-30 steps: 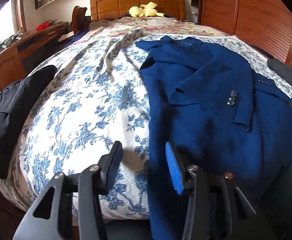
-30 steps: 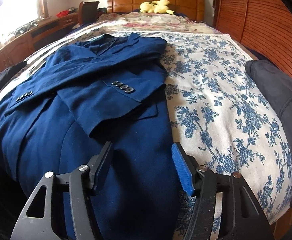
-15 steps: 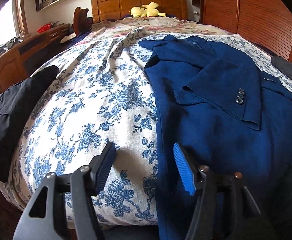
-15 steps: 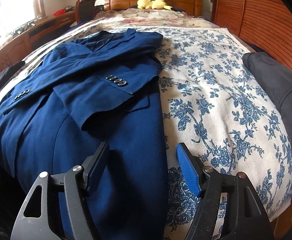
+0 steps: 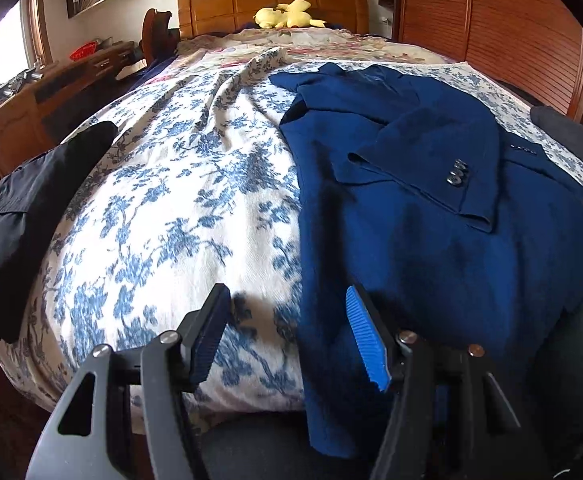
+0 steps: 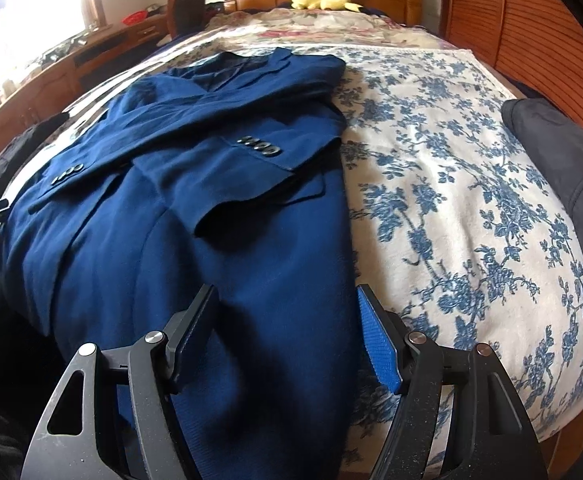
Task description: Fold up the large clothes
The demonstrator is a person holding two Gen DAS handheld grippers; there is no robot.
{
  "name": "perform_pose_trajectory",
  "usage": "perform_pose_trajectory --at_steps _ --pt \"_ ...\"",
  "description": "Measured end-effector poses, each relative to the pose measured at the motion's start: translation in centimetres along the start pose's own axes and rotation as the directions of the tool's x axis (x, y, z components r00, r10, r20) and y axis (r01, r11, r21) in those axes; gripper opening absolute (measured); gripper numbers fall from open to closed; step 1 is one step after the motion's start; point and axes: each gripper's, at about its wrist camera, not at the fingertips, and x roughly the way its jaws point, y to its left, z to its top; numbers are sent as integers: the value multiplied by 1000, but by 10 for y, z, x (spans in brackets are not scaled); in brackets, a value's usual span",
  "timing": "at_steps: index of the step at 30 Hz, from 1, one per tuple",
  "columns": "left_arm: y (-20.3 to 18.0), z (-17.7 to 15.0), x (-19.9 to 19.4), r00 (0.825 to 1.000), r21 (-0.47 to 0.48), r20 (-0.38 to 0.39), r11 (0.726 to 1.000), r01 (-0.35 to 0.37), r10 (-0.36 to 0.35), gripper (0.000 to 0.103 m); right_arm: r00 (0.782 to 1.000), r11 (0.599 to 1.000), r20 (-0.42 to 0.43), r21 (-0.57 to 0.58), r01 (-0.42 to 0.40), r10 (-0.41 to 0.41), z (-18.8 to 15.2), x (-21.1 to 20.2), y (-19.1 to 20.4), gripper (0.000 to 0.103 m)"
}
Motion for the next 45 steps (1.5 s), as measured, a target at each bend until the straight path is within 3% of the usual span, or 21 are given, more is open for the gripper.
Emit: perform_pose_trajectory --at_steps 8,17,20,22,24,26,28,36,43,45 --pt "-4 -12 -9 996 -39 8 995 94 -93 52 1000 1000 -3 -13 17 -17 0 1 11 71" --pt "-3 -18 -7 992 -64 16 990 127 -126 51 1000 1000 -17 -18 19 -19 0 1 11 69" --pt "-2 -18 -6 991 -66 16 989 131 -130 51 1000 1000 -2 -1 -17 17 1 -3 12 53" --pt "-2 -18 -6 991 -67 15 989 133 -132 51 999 999 12 -12 -52 52 2 -7 17 37" --pt "-2 -18 -6 991 -67 14 989 132 -131 51 996 997 34 -18 -79 79 4 -11 22 31" --pt "-1 -18 -6 990 -69 16 988 140 -139 51 997 997 42 -24 -69 70 6 -11 25 30" --pt "-1 -18 -7 987 -72 20 984 160 -159 43 997 997 37 -22 -67 68 7 -9 25 30" --pt "-1 -24 -3 986 -64 -7 984 168 -168 43 1000 1000 -2 -26 -15 15 1 -2 19 31" --pt "-4 -25 -5 985 -56 -13 983 174 -175 42 999 999 -14 12 -50 50 -3 3 12 43" --pt "-6 -24 -6 984 -44 -14 983 179 -180 34 999 999 -13 4 -38 38 -2 4 15 44"
